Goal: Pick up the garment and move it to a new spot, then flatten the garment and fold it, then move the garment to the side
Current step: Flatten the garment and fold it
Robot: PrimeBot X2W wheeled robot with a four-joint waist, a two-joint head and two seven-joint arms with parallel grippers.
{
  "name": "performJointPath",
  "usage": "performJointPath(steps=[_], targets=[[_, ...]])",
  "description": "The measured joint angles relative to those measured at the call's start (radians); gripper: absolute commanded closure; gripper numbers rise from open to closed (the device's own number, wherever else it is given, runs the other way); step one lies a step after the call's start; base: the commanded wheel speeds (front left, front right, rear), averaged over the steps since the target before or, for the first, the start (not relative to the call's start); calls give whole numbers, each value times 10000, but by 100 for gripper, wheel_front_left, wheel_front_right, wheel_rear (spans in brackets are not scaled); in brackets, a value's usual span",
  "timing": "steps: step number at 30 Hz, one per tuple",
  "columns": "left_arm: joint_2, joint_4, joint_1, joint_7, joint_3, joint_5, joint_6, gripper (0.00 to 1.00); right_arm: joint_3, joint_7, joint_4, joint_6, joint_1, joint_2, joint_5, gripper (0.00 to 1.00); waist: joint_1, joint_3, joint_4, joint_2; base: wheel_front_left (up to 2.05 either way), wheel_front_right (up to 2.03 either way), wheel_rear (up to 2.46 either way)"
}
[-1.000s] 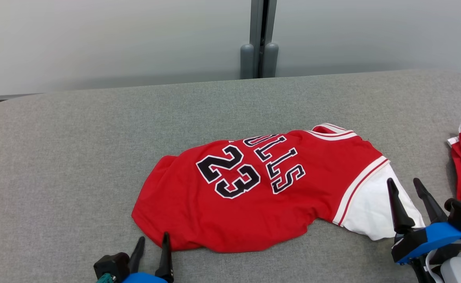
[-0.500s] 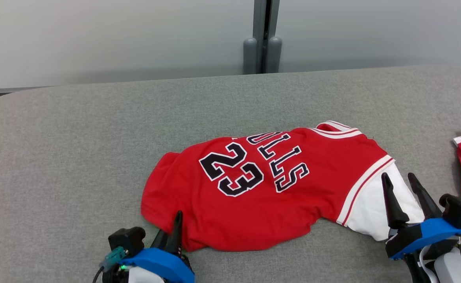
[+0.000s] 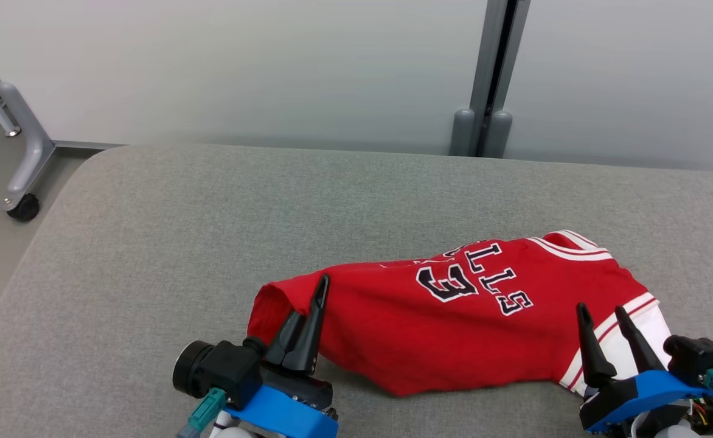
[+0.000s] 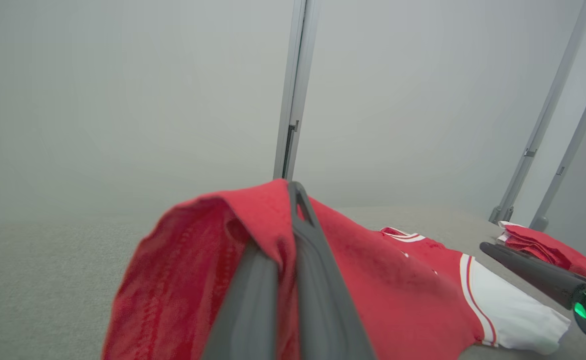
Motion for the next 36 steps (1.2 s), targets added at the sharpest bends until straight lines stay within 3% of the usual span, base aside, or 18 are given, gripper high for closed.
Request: performJointPath(steps=[5, 10, 18, 30, 32, 33, 34, 35, 36], targets=[[27, -134, 141, -2, 127, 360, -2, 100, 90, -2, -10, 0, -35, 157, -77, 0, 0, 249, 172, 0, 0, 0, 0], [96, 844, -294, 2, 725, 372, 0, 100, 510, -2, -58, 0, -456, 157, -77, 0, 1, 773, -297, 0, 0, 0, 0], [203, 2552, -1931, 2, 2184, 704, 217, 100, 754, 0, -113, 0, -947, -221, -2, 0, 2, 1703, -1330, 0, 0, 0, 0], [591, 5252, -4491, 13, 3162, 1237, 777, 100, 853, -2, -382, 0, -1502, -113, -104, 0, 3, 2294, -1894, 0, 0, 0, 0], [598, 5206, -4670, 13, 3348, 1254, 936, 65, 846, -2, -424, 0, -1570, 73, -153, 0, 2, 2283, -1919, 0, 0, 0, 0], [591, 5079, -4716, 13, 3409, 1313, 1003, 59, 851, -2, -435, 0, -1582, 132, -188, 0, 2, 2264, -1918, 0, 0, 0, 0], [589, 4961, -4756, 13, 3429, 1419, 1024, 72, 849, -2, -435, 0, -1588, 176, -205, 0, 2, 2239, -1903, 0, 0, 0, 0], [562, 4859, -4766, 13, 3450, 1430, 1012, 93, 863, -2, -426, 0, -1588, 213, -230, 0, 2, 2204, -1874, 0, 0, 0, 0], [512, 4801, -4766, 13, 3446, 1476, 1011, 90, 886, -2, -412, 0, -1588, 236, -247, 0, 2, 2159, -1839, 0, 0, 0, 0]])
